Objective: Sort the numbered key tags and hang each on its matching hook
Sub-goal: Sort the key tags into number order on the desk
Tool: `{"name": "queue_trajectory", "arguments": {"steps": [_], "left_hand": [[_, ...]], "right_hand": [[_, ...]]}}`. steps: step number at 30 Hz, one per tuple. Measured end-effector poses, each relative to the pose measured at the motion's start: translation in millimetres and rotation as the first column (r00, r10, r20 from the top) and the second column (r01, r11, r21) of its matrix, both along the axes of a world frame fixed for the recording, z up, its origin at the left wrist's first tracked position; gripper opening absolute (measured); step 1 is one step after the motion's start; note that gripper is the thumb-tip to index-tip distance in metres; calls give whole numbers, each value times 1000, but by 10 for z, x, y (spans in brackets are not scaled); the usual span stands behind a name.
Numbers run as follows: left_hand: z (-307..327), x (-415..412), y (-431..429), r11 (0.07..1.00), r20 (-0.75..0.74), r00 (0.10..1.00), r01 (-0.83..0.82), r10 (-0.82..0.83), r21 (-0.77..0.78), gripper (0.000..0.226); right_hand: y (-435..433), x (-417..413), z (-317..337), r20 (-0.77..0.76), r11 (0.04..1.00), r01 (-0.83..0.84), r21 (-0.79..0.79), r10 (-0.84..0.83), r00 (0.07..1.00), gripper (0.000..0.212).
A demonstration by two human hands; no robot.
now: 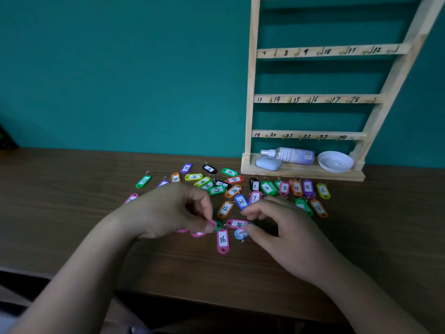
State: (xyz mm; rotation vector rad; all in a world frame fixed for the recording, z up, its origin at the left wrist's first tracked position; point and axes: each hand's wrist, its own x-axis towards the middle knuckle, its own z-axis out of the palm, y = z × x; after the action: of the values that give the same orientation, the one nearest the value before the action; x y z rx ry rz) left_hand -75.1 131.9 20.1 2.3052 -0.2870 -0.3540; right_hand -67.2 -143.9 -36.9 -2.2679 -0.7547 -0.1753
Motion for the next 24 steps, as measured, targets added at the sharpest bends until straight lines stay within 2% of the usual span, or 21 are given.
{"name": "queue_trajectory", "arguments": {"steps": [7, 10, 13, 15, 17, 24], "left_hand": [[-79, -8, -356, 958, 123, 981, -112, 148, -264, 12], [-130, -13, -526, 908, 103, 972, -156, 211, -389, 12], [-177, -30, -679, 876, 106, 964, -173, 244, -451, 7], [-208, -33, -755, 891, 158, 954, -167, 254, -422, 3], [-253, -38, -806, 920, 226, 941, -162, 253, -356, 9], [-434, -103, -916, 979, 407, 890, -181, 204, -97, 16]], "right_hand": [[42, 1, 11, -199, 949, 36, 314, 28, 979, 25], [24, 8, 48, -213, 933, 45, 356, 35, 976, 21], [-26, 28, 75, -198, 928, 76, 365, -2, 980, 15], [-91, 51, 95, -195, 930, 92, 356, -22, 981, 11], [-187, 98, 120, -207, 931, 117, 345, -46, 977, 10], [-732, 372, 164, -320, 903, 350, 248, -265, 910, 14]]}}
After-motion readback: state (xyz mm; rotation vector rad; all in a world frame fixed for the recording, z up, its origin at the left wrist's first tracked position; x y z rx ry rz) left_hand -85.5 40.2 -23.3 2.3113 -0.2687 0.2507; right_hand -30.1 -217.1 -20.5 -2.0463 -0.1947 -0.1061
